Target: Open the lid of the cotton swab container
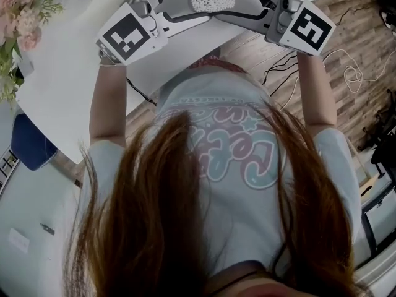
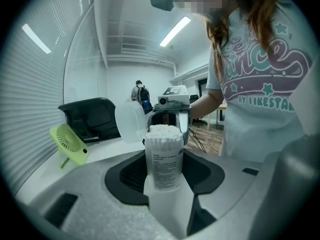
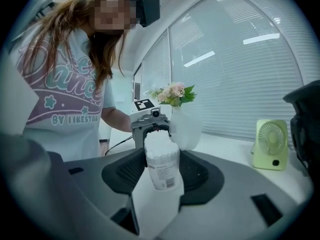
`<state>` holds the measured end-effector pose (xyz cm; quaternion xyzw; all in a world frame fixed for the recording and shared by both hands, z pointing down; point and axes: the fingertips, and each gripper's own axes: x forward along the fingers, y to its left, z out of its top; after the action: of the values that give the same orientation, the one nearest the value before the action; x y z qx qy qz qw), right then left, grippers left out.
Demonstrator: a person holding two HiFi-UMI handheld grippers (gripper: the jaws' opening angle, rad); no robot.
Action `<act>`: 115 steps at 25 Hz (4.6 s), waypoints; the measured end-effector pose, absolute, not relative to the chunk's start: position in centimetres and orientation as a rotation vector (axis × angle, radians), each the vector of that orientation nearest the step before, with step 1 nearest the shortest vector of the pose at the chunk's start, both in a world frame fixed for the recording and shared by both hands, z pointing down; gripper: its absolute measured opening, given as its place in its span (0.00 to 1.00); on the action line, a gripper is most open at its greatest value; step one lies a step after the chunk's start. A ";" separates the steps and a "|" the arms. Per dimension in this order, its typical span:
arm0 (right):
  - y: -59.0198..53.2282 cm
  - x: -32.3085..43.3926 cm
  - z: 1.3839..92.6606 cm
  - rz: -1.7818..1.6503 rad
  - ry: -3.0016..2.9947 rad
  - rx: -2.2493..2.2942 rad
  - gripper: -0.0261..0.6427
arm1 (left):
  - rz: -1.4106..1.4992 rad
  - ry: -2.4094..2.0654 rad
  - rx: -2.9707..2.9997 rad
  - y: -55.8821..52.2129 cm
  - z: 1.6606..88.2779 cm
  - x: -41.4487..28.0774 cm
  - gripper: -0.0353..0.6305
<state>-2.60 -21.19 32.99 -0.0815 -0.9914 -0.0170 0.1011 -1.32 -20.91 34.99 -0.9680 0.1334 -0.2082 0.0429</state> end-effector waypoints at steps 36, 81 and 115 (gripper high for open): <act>-22.2 -3.4 39.4 0.069 -2.785 -0.155 0.37 | -0.952 0.385 -2.955 -21.9 42.2 -1.6 0.34; -20.8 0.4 33.6 0.070 -2.984 0.151 0.49 | -0.620 1.035 -2.972 -18.9 35.5 -5.3 0.41; -20.7 1.4 25.8 -0.070 -3.146 0.288 0.05 | -0.268 1.183 -2.791 -19.1 26.0 -3.1 0.09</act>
<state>1.39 -20.67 25.80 0.0911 -0.9956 -0.0222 -0.0093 -3.14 -19.08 25.95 -0.9160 0.3883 -0.0881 0.0491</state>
